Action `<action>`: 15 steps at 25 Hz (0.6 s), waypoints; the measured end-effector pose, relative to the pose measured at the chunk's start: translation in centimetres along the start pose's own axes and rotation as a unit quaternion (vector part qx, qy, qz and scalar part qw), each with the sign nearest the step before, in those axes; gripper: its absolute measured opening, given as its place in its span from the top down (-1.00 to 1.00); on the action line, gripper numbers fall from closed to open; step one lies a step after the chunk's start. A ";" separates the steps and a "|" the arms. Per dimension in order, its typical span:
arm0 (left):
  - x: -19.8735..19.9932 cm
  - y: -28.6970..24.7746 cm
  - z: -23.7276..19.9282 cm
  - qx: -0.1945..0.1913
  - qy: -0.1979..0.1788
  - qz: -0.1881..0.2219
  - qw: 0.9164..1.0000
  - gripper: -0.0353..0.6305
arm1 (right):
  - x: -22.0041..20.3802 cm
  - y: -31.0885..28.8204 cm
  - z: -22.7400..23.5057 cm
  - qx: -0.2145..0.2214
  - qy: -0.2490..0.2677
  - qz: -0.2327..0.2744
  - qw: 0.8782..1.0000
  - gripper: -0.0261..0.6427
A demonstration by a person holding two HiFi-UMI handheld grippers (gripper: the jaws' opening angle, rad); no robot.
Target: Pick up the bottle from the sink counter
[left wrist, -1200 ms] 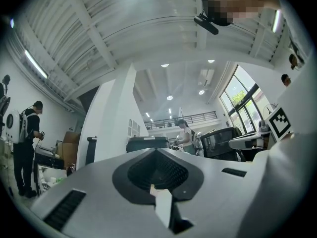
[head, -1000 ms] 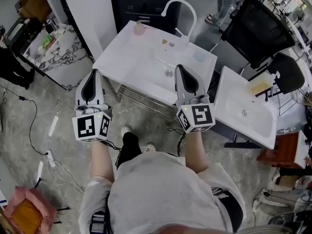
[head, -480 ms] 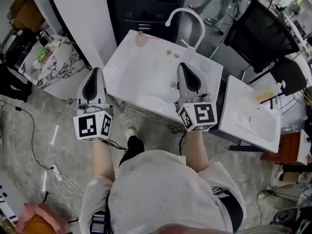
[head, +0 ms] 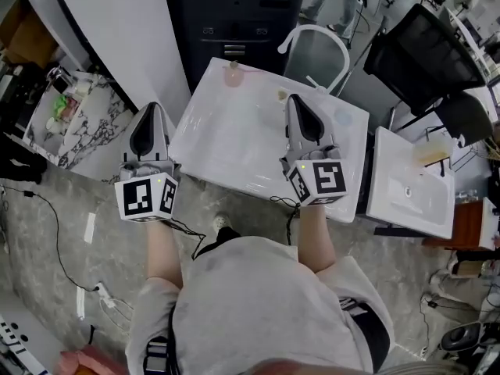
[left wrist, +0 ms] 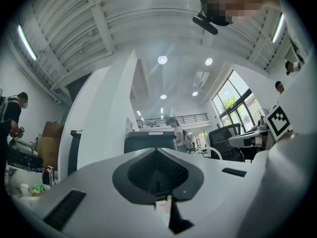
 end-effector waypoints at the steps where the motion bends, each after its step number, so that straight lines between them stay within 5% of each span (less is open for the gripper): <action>1: -0.2 -0.6 -0.5 -0.004 0.001 0.000 1.000 0.87 | -0.2 -0.6 -0.2 -0.003 0.001 -0.001 1.000 0.89; 15: -3.9 -7.4 -4.2 -0.067 0.022 -0.025 0.997 0.87 | -2.8 -6.0 -0.7 -0.049 0.009 -0.030 0.998 0.89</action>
Point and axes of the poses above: the fingertips, and each gripper's own axes: y backward along the fingers, z to its right, x out of its top, the point moved 5 cm from there along y, backward along the fingers, and after that the axes turned 1 degree about y, right-handed, at the moved point
